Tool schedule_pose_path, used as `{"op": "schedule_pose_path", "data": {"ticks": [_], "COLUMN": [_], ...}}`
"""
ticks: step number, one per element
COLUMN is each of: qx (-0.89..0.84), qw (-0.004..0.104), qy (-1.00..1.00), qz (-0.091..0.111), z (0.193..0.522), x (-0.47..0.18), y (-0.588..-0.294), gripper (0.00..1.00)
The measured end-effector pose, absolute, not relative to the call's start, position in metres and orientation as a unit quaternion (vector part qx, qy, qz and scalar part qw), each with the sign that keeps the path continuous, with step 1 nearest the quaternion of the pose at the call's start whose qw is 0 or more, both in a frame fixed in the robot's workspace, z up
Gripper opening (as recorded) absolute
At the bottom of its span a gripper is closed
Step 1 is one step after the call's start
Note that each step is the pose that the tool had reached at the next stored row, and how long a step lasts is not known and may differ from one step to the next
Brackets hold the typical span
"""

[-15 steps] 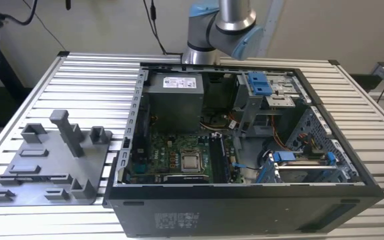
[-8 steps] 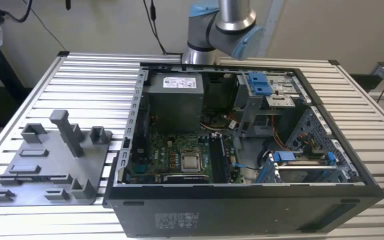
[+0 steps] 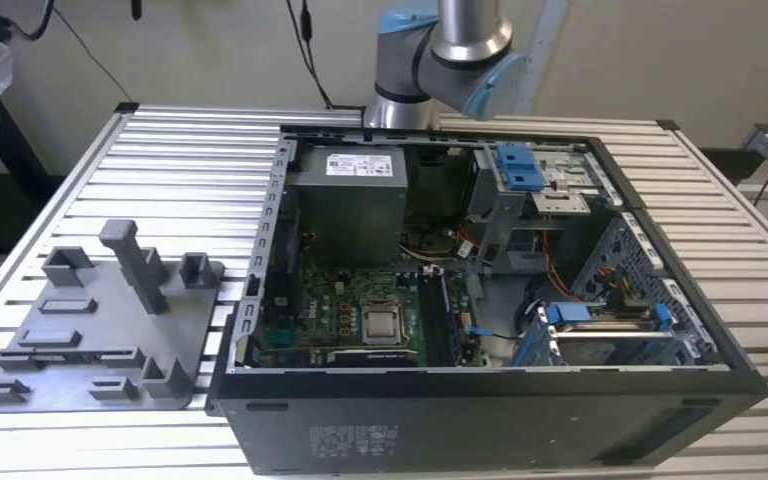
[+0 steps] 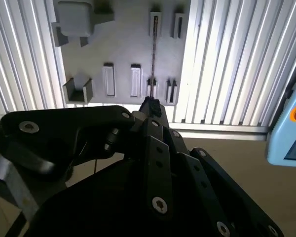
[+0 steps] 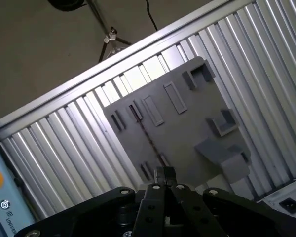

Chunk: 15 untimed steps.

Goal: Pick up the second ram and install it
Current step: 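Pick up the second ram and move it above second insertion slot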

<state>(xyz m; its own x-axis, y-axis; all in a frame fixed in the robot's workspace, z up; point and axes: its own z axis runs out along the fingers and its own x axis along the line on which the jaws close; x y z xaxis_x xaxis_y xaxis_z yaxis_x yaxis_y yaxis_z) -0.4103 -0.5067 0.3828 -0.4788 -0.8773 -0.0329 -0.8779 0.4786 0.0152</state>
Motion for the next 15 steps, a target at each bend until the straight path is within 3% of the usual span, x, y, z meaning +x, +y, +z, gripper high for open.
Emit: {"op": "schedule_pose_path", "data": {"ticks": [15], "qx": [-0.587], "qw": [0.010], "qy": [0.810], "qz": [0.020], "z": [0.3797], "x": [-0.4103], "y": [-0.5067], "gripper": [0.11]}}
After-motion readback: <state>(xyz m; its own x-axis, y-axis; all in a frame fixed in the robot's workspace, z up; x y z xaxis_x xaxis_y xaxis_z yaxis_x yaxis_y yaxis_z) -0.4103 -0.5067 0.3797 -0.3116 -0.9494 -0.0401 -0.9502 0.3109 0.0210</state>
